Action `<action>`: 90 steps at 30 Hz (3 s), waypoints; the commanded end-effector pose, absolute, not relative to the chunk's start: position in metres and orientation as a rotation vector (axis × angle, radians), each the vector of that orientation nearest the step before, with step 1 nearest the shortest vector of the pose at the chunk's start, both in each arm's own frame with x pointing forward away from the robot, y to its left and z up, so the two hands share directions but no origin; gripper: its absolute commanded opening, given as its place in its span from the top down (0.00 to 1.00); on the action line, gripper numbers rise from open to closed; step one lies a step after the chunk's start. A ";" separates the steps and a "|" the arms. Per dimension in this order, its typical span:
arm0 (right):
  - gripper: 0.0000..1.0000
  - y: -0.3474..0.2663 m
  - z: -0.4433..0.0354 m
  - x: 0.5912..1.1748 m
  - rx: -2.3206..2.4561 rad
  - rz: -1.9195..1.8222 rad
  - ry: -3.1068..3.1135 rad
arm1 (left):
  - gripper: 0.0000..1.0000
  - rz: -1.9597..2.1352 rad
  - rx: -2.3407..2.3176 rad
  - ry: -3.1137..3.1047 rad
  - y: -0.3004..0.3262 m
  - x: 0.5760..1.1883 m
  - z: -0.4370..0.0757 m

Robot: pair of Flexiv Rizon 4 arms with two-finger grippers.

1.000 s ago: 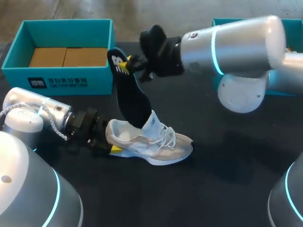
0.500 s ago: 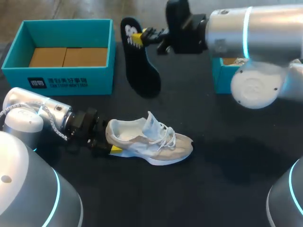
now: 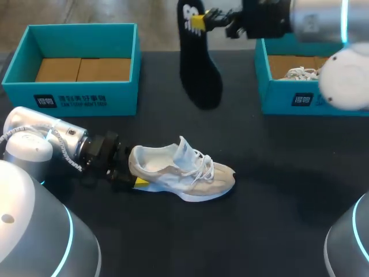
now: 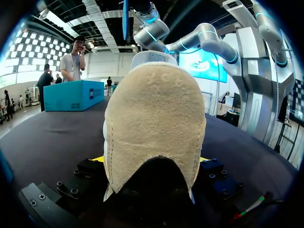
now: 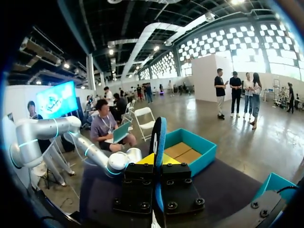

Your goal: Take the shoe out of the shoebox, open the shoe tongue, remove and reinsert the insole, then place the shoe into the shoebox

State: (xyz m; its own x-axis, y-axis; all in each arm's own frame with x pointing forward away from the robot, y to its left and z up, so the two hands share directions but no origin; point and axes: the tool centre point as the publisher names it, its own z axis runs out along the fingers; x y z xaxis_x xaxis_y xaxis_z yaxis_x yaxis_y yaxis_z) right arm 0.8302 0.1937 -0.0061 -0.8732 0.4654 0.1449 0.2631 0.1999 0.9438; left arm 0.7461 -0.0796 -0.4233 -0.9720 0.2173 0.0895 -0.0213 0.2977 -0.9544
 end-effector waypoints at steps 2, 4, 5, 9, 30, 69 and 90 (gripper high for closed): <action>1.00 0.148 0.019 0.815 0.725 1.709 2.333 | 1.00 1.740 -0.180 -2.362 -0.081 0.746 -0.425; 1.00 0.138 0.024 0.815 0.742 1.724 2.332 | 1.00 1.740 -0.180 -2.362 -0.081 0.746 -0.425; 1.00 0.133 0.027 0.816 0.747 1.729 2.338 | 1.00 1.740 -0.180 -2.362 -0.081 0.746 -0.425; 1.00 0.114 0.038 0.817 0.804 1.797 2.302 | 1.00 1.740 -0.180 -2.362 -0.081 0.746 -0.425; 1.00 0.076 0.081 0.819 0.901 1.874 2.339 | 1.00 1.740 -0.180 -2.362 -0.081 0.746 -0.425; 1.00 0.056 0.174 0.751 0.907 1.937 2.507 | 1.00 1.740 -0.180 -2.362 -0.081 0.746 -0.425; 1.00 0.058 0.195 0.699 0.927 2.000 2.471 | 1.00 1.740 -0.180 -2.362 -0.081 0.746 -0.425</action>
